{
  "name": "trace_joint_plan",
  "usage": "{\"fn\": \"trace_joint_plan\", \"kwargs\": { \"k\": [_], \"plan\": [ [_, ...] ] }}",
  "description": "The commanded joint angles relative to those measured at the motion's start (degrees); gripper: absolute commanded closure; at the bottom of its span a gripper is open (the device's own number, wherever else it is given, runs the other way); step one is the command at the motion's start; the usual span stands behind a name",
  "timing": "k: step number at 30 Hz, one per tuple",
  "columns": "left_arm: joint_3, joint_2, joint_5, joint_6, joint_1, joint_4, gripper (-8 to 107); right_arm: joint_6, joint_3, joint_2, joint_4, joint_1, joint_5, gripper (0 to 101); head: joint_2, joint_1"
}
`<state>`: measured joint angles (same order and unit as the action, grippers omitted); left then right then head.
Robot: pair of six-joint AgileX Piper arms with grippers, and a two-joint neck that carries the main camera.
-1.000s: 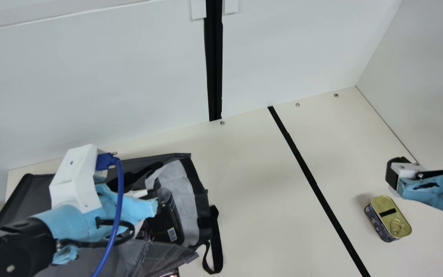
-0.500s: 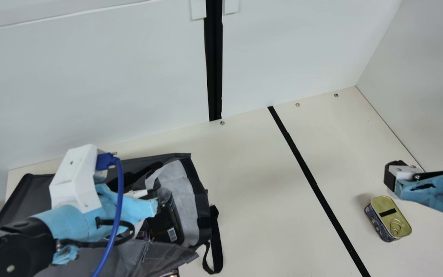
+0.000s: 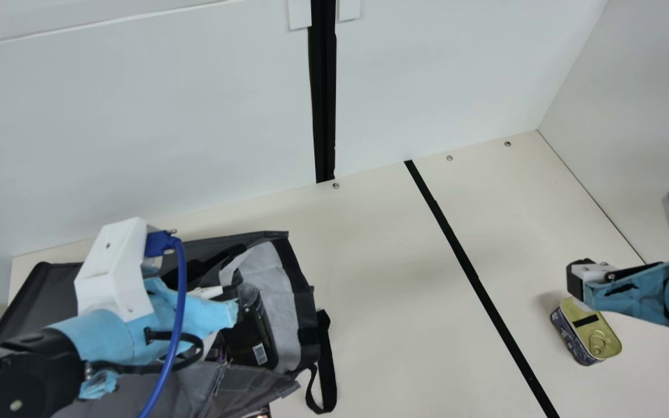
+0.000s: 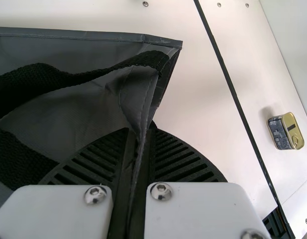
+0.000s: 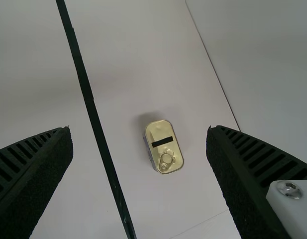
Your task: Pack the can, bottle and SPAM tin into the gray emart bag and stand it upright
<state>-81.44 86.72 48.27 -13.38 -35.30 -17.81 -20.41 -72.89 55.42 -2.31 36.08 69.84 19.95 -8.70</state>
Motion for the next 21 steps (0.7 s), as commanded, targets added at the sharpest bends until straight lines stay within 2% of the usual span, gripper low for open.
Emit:
{"fn": "trace_joint_plan", "kwargs": {
  "k": [1, 12, 21],
  "plan": [
    [0.0, 0.0, 0.0, 0.0, 0.0, 0.0, 107, -2.0, 0.4, 0.5, -0.7, 0.4, 0.1, 6, 0.0, -1.3],
    [0.0, 0.0, 0.0, 0.0, 0.0, 0.0, 107, -10.4, 2.9, 3.9, -3.7, 3.0, 0.1, 6, 0.0, -1.3],
    [0.0, 0.0, 0.0, 0.0, 0.0, 0.0, 107, -15.8, 4.5, 6.6, -4.0, 5.3, 0.1, 6, 0.0, -1.3]
  ]
}}
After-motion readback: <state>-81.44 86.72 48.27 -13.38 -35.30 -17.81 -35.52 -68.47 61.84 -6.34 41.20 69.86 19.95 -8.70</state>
